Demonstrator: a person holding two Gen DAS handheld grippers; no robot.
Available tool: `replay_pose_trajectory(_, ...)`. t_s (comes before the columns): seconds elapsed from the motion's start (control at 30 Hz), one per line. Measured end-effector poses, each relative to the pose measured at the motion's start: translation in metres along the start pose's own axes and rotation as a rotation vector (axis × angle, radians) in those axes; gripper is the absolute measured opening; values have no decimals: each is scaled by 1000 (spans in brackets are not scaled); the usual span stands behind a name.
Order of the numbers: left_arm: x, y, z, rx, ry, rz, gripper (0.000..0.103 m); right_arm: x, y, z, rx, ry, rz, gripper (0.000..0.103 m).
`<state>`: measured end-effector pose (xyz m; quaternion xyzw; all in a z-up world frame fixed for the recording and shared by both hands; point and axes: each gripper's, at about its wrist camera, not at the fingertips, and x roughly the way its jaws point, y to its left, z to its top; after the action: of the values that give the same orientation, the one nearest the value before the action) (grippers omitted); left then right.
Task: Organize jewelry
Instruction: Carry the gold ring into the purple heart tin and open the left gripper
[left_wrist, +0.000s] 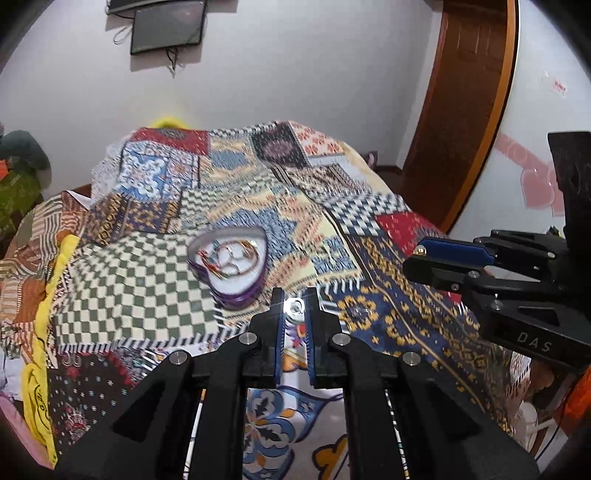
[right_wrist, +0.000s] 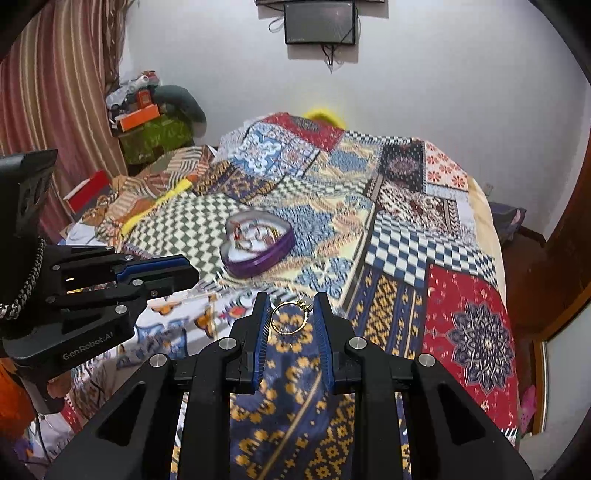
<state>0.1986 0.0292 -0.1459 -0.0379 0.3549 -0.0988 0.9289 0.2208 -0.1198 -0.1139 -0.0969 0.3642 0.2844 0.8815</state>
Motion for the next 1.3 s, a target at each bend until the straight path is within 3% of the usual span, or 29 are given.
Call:
replay_pose_trajectory(0.67, -11, 56, 28, -63, -99, 64, 8, 14, 24, 45, 1, -68, 38, 21)
replay_pose_trajectory(1.3, 60, 86, 39, -94, 1, 40, 8, 86, 18, 80, 29, 62, 81, 21)
